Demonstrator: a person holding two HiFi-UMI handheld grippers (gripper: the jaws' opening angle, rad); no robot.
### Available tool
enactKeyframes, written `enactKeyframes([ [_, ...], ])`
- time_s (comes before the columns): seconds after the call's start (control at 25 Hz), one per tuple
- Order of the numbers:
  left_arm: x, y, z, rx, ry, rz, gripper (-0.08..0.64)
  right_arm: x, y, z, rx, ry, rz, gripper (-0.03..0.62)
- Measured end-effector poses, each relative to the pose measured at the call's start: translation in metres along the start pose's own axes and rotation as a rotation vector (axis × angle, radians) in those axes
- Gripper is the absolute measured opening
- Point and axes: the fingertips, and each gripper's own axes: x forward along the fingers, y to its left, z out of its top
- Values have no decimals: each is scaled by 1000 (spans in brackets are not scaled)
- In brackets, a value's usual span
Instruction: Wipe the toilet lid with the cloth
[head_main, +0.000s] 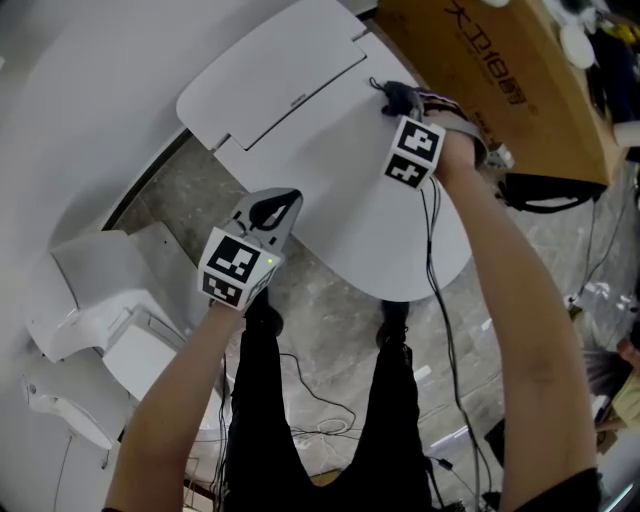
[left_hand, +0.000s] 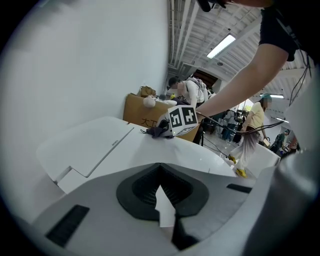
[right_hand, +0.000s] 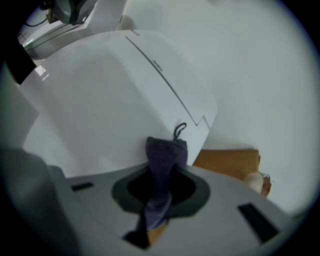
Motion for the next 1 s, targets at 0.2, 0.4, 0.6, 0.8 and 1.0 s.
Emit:
enactKeyframes([
  [0.2, 2, -3, 1, 4, -2, -3, 17, -6, 12, 1, -3, -4, -3, 64],
  [0.4, 3, -8, 4, 7, -12, -6, 17, -13, 22, 1, -6, -11, -13, 64],
  [0.6, 2, -14, 2, 13, -13, -13, 17, -20, 33, 2, -9, -22, -13, 64],
  [0.8, 2, -17, -4, -2, -10, -11, 17, -28, 47, 2, -20, -35, -15, 64],
  [1.0, 4, -23, -3, 6, -4, -21, 17, -37, 61, 3, -3, -53, -10, 64],
])
